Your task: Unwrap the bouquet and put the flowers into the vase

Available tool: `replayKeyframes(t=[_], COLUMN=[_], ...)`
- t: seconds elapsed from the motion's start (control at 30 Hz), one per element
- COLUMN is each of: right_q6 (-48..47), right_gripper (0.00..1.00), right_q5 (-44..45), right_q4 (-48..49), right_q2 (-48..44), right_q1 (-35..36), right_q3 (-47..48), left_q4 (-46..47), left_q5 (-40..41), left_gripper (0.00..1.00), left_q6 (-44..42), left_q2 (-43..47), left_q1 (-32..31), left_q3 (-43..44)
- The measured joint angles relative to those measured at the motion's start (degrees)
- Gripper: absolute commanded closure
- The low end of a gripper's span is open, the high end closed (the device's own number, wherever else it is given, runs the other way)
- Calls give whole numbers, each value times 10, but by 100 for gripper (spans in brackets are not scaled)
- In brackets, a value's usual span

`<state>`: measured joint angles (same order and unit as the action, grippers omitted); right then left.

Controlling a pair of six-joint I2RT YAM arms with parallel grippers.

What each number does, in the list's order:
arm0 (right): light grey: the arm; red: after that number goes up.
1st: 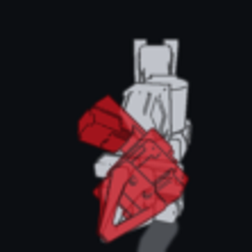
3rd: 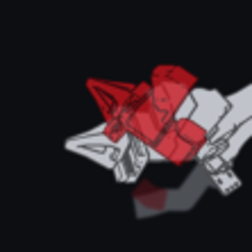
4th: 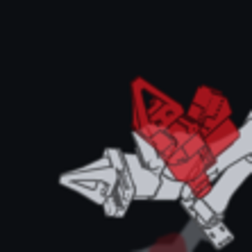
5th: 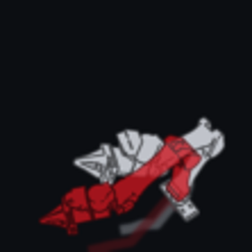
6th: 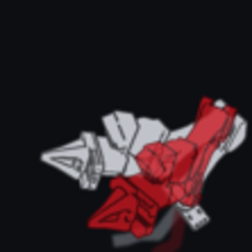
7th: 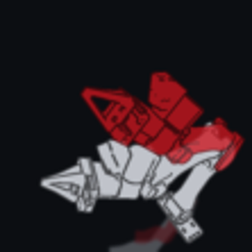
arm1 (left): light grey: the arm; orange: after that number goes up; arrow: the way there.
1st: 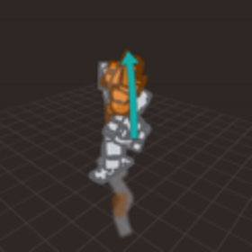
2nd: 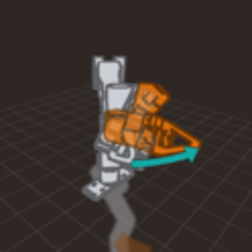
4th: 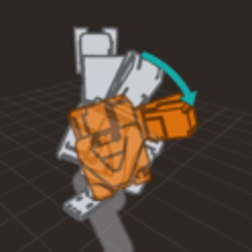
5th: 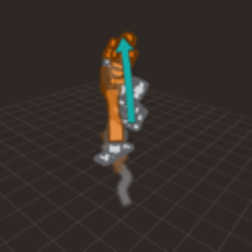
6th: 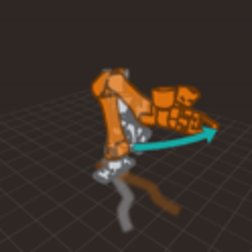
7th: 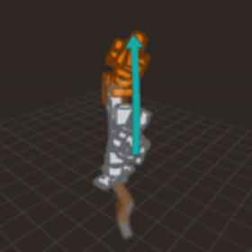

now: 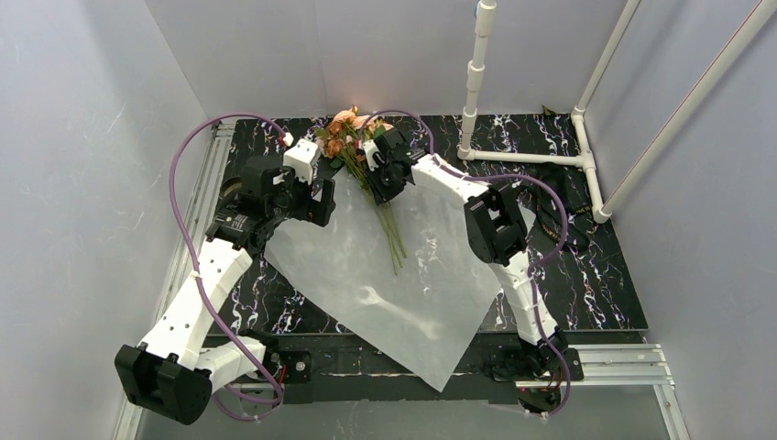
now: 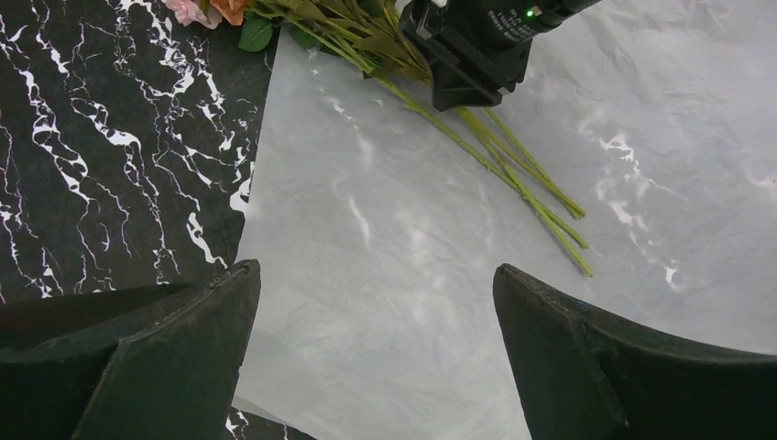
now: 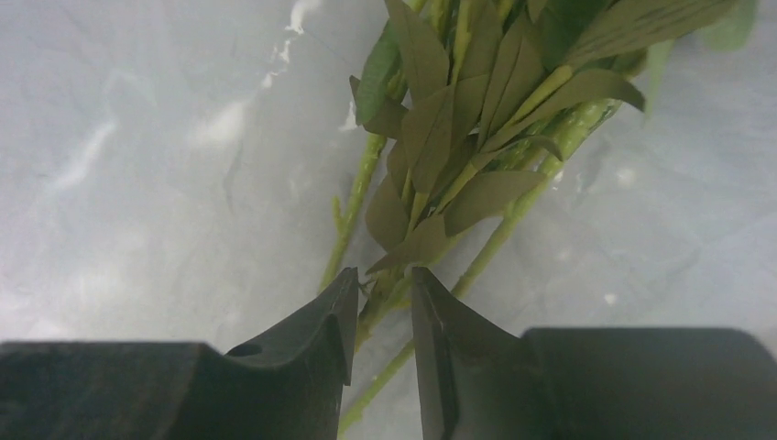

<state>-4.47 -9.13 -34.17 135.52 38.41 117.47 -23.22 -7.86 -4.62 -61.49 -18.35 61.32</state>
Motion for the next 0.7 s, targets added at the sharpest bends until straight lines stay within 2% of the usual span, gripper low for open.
replayKeyframes(t=[0.17, 0.3, 0.47, 0.7], right_q6=[0, 15, 52, 134], right_gripper=[87, 99, 99, 99], right_q5=[5, 7, -4, -17], right_q4=[1, 2, 2, 17], right_q2=[16, 16, 13, -41], right_q1=[0, -1, -1, -10], right_q3=[2, 9, 9, 7], left_q4=[0, 0, -18, -60], left_q5=[0, 1, 1, 2], left_gripper=[2, 2, 2, 2], left_q6=[-1, -3, -9, 0], left_q2=[-1, -4, -35, -96], left_q1=[0, 0, 0, 0], left_q3=[0, 0, 30, 136])
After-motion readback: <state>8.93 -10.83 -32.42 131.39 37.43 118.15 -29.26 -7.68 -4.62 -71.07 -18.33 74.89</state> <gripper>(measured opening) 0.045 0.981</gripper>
